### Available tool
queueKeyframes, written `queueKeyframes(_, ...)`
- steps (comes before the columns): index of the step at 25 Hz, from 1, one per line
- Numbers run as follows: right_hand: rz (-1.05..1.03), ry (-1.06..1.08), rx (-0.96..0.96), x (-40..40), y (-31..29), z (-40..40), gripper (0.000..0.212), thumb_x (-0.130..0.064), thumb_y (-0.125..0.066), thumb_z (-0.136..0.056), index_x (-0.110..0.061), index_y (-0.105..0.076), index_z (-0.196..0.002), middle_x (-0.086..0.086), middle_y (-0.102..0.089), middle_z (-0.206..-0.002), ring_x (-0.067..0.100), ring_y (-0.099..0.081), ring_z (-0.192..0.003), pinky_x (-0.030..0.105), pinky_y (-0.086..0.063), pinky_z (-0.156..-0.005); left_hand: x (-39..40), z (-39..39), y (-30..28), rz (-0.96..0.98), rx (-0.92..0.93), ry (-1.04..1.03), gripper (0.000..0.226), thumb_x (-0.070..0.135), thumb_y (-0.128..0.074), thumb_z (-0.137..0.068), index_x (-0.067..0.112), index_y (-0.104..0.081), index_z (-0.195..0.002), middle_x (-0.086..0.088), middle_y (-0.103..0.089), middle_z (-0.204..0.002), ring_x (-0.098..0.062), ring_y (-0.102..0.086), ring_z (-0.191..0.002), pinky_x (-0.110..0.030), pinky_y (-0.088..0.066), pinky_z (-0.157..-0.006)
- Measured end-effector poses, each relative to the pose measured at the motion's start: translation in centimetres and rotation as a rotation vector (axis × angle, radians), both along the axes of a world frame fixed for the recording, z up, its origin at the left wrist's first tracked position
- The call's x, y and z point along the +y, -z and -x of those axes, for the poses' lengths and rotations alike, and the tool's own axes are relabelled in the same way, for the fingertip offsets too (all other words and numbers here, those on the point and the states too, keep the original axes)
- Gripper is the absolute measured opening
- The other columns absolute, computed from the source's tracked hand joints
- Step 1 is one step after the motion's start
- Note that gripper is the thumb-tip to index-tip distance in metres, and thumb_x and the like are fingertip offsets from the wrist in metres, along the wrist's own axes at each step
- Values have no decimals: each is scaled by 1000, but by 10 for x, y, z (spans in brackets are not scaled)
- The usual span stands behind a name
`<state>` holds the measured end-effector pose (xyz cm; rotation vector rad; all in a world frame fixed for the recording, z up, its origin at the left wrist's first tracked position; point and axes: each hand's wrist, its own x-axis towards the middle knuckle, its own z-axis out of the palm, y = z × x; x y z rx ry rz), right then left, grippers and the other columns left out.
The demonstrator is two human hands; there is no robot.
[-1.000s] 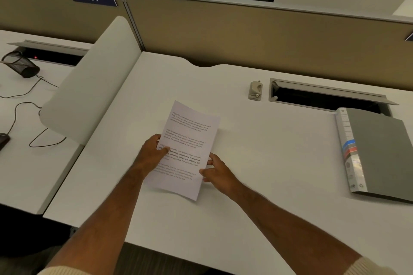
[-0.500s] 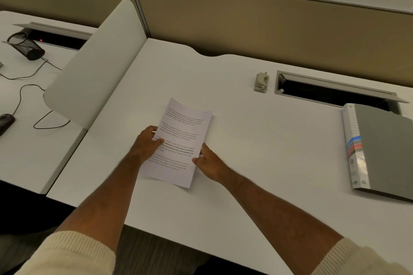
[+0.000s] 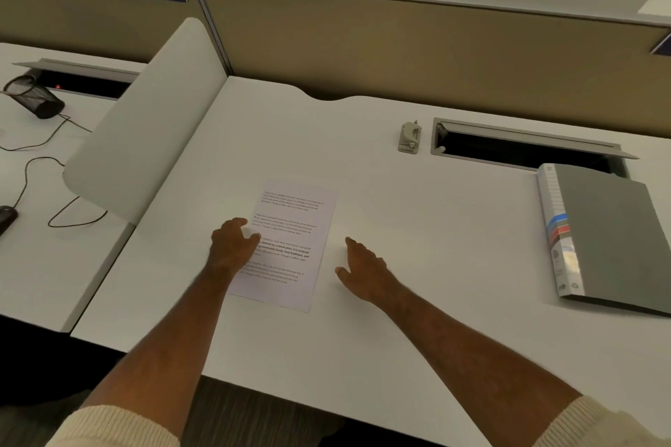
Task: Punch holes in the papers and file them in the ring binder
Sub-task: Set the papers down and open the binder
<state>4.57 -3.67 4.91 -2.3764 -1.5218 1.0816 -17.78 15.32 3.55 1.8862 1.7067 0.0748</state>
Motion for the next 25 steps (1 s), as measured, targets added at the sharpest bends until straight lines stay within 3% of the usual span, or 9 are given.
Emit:
queueKeyframes(2,-51,-44,-164,-12,1,-13,66,-43,-47,-100,-6,-27,-152,12,-43,-150,30,-43,-137,46,-33,-113,-11,-14,3,-32,-20,57,56,32,-73,-91,11,-56,-141,-13,-57,-146,-35,-47,-138,-47,-40,-114)
queueKeyframes(4,-83,-24,-231,-24,5,-26,66,-47,-46,-100,-6,-31,-149,12,-43,-151,28,-37,-141,46,-25,-119,-26,-33,7,-50,-34,142,60,33,-73,-91,10,-55,-143,-12,-54,-149,-32,-44,-141,-45,-36,-119)
queueKeyframes(9,-92,66,-214,-51,8,-64,73,-51,-39,-103,-4,-19,-157,13,-22,-165,30,-8,-155,47,-5,-125,-76,-95,8,-98,-32,354,66,33,-67,-96,13,-42,-154,-7,-38,-161,-30,-28,-151,-45,-24,-124)
queueKeyframes(14,-88,90,-257,-91,15,-97,77,-51,-33,-105,-5,-5,-160,12,-4,-169,28,6,-156,46,6,-125,-121,-156,10,-149,-7,524,67,34,-62,-98,16,-38,-157,-4,-30,-166,-28,-22,-155,-40,-16,-125)
queueKeyframes(21,-44,232,-229,-159,26,-150,79,-53,-34,-104,-8,-1,-160,10,1,-169,26,8,-156,43,8,-124,-174,-232,6,-135,-14,737,71,38,-54,-102,18,-23,-162,-2,-11,-171,-23,-9,-158,-38,-12,-128)
queueKeyframes(25,-27,354,-223,-203,34,-178,77,-53,-36,-104,-10,-8,-161,7,-5,-169,23,1,-156,41,6,-124,-198,-264,8,-92,3,804,73,37,-52,-103,18,-17,-163,-2,-4,-172,-23,-5,-159,-38,-9,-128)
